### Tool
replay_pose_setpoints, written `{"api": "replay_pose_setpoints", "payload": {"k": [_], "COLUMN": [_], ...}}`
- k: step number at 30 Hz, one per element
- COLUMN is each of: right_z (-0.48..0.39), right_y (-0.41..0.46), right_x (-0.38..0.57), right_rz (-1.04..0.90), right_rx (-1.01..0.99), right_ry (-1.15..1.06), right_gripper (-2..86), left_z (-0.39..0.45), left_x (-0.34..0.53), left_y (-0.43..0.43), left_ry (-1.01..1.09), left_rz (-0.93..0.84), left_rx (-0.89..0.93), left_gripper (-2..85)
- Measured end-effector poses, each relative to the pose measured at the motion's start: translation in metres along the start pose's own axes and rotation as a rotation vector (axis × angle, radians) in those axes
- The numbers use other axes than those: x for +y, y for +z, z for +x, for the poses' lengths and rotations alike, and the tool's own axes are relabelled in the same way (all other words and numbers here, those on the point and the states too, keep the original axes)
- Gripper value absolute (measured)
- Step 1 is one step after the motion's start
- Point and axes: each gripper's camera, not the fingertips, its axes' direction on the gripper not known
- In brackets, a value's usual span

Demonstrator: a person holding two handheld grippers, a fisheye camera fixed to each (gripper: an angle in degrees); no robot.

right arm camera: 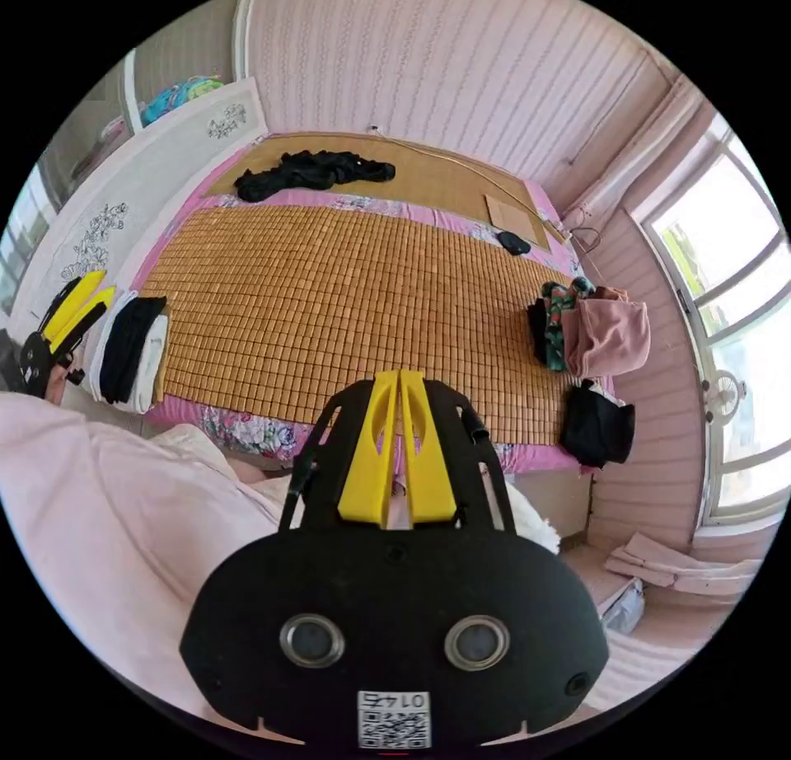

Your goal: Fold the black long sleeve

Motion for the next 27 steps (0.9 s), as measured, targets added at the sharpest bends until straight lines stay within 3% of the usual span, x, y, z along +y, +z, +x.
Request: {"api": "replay_pose_setpoints", "payload": {"k": [5,13,20,27], "right_z": [0.079,0.245,0.481,0.768], "right_y": [0.006,0.005,0.0,0.015], "right_x": [0.062,0.134,0.147,0.15], "right_rz": [-0.12,-0.123,-0.115,-0.144], "right_rx": [-0.048,-0.232,-0.078,-0.133], "right_ry": [0.222,0.433,0.388,0.497], "right_gripper": [-0.9,-0.9,0.2,13.6], "left_z": [0.04,0.169,0.335,0.543], "left_x": [-0.041,-0.138,-0.26,-0.369], "left_y": [0.024,0.08,0.186,0.328], "left_ry": [0.003,0.202,0.046,0.07], "left_rz": [0.023,0.086,0.042,-0.105], "left_rx": [0.203,0.246,0.445,0.721], "left_gripper": [7.6,4.2,4.7,7.1]}}
